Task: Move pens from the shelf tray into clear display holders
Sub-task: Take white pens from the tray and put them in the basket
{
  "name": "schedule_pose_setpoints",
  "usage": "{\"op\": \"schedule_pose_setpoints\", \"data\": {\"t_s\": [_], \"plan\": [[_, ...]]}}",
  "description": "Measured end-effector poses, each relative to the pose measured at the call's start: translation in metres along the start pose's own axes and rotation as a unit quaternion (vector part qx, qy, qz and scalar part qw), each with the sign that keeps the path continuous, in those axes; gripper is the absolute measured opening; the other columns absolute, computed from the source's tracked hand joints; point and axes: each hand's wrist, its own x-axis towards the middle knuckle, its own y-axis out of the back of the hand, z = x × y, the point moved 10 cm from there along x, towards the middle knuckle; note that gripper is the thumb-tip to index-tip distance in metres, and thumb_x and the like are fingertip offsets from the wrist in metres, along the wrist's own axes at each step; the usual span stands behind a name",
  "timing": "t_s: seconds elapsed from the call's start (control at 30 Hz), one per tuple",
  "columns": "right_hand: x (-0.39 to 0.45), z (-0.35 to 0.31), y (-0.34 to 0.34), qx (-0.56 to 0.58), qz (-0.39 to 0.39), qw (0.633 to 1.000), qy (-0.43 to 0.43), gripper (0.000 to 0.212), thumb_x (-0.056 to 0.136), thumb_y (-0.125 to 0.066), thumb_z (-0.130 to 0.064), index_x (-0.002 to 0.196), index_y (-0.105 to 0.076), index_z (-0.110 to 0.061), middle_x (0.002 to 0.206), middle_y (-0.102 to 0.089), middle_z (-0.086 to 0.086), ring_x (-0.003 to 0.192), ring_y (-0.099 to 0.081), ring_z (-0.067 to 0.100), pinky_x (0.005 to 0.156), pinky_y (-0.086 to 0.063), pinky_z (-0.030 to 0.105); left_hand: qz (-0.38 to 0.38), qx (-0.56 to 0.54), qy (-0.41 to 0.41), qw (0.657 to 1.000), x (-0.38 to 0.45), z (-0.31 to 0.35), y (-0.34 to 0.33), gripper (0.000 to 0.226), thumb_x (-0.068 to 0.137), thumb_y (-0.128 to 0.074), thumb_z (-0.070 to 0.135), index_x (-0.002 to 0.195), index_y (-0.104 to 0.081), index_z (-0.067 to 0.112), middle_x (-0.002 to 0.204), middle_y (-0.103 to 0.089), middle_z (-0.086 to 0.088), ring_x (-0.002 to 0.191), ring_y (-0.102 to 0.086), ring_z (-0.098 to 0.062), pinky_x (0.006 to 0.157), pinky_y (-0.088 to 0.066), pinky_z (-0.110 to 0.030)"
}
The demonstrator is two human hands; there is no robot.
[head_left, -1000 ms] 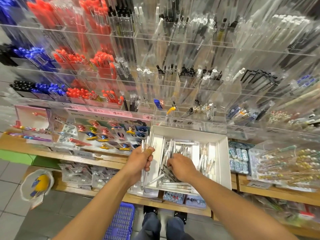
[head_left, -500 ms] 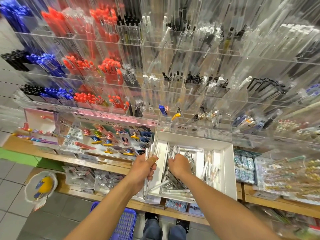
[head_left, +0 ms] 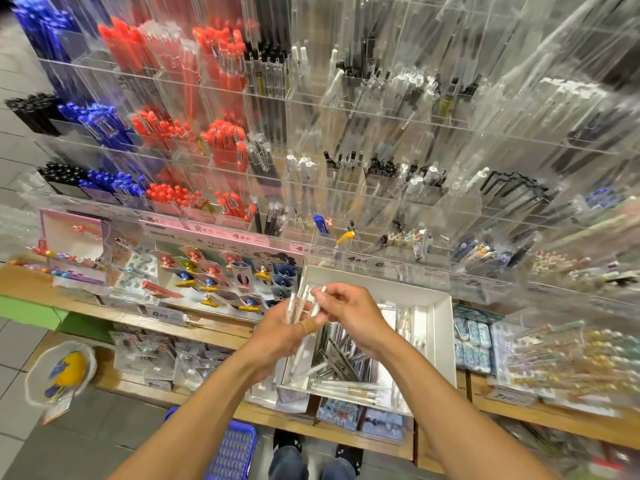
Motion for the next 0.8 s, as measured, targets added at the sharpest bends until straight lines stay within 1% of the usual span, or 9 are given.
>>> {"op": "schedule_pose_setpoints", "data": {"t_s": [0.1,0.2,0.27,0.33,0.43,0.5,0.57,0.7,0.8], "plan": [[0.008,0.011,-0.007,0.059,0.004,0.998,-0.023,0.018,0.089,-0.067,-0.015,0.107,-0.068,-0.012,0.084,-0.071,0.007,0.073,-0.067,0.017,0.068,-0.055,0.025,0.042,0.022,-0.013,0.999,-0.003,0.003,0.011,0.013,0.094,-0.063,0.034,0.093,-0.068,0.022,0.075,-0.067,-0.006,0.051,-0.055,-0.002,0.056,-0.038,-0.024],[0.017,0.042,0.009,0.011,0.082,0.993,-0.088,0.009,0.095,-0.060,-0.017,0.103,-0.065,-0.014,0.090,-0.068,0.007,0.072,-0.066,0.014,0.067,-0.055,0.023,0.065,0.004,0.001,0.998,-0.004,-0.006,0.025,0.031,0.097,-0.058,0.036,0.075,-0.062,0.014,0.073,-0.065,-0.005,0.064,-0.060,-0.010,0.065,-0.040,-0.026],[0.020,0.070,0.012,-0.097,0.109,0.978,-0.149,0.003,0.094,-0.059,-0.012,0.093,-0.062,-0.012,0.094,-0.068,0.008,0.069,-0.065,0.014,0.065,-0.055,0.024,0.048,-0.061,0.023,0.997,-0.004,-0.015,0.026,0.024,0.098,-0.057,0.032,0.085,-0.059,0.011,0.064,-0.057,-0.001,0.057,-0.050,-0.015,0.056,-0.043,-0.024],[0.026,0.092,0.002,-0.210,0.097,0.957,-0.176,0.013,0.093,-0.061,-0.016,0.083,-0.057,-0.010,0.082,-0.064,0.006,0.063,-0.060,0.015,0.065,-0.055,0.032,0.042,-0.103,0.042,0.993,-0.002,-0.021,0.029,0.019,0.100,-0.055,0.025,0.097,-0.057,0.007,0.063,-0.057,-0.001,0.057,-0.053,-0.014,0.054,-0.049,-0.026],[0.035,0.106,-0.007,-0.333,0.122,0.915,-0.192,0.020,0.092,-0.063,-0.027,0.100,-0.054,-0.011,0.087,-0.058,0.002,0.078,-0.057,0.017,0.069,-0.047,0.029,0.038,-0.154,0.060,0.985,-0.002,-0.028,0.030,0.021,0.101,-0.054,0.017,0.115,-0.055,0.002,0.072,-0.064,-0.006,0.062,-0.063,-0.021,0.061,-0.057,-0.032],[0.041,0.110,-0.011,-0.339,0.151,0.906,-0.205,0.042,0.091,-0.065,-0.024,0.124,-0.046,-0.006,0.106,-0.061,0.006,0.095,-0.060,0.021,0.072,-0.047,0.028,0.043,-0.170,0.070,0.982,-0.002,-0.030,0.033,0.022,0.101,-0.054,0.014,0.119,-0.054,0.001,0.073,-0.065,-0.008,0.061,-0.062,-0.022,0.057,-0.056,-0.032],[0.047,0.107,-0.013,-0.352,0.170,0.898,-0.202,0.054,0.087,-0.068,-0.017,0.132,-0.041,-0.003,0.110,-0.061,0.008,0.096,-0.061,0.022,0.069,-0.046,0.026,0.051,-0.172,0.075,0.981,-0.002,-0.033,0.035,0.022,0.101,-0.053,0.013,0.119,-0.053,0.000,0.072,-0.064,-0.008,0.059,-0.060,-0.021,0.054,-0.054,-0.030],[0.044,0.103,0.000,-0.363,0.195,0.885,-0.216,0.047,0.085,-0.069,-0.014,0.125,-0.046,-0.002,0.102,-0.063,0.007,0.087,-0.063,0.023,0.065,-0.051,0.029,0.063,-0.165,0.083,0.981,-0.004,-0.036,0.036,0.018,0.101,-0.053,0.012,0.115,-0.056,0.002,0.071,-0.063,-0.007,0.056,-0.056,-0.018,0.051,-0.051,-0.028],[0.036,0.099,0.002,-0.309,0.160,0.915,-0.202,0.034,0.082,-0.069,-0.020,0.109,-0.055,-0.005,0.081,-0.062,0.004,0.066,-0.059,0.018,0.051,-0.047,0.028,0.067,-0.151,0.088,0.982,-0.004,-0.039,0.037,0.018,0.101,-0.054,0.013,0.115,-0.058,0.003,0.072,-0.061,-0.005,0.054,-0.053,-0.016,0.049,-0.047,-0.027]]}}
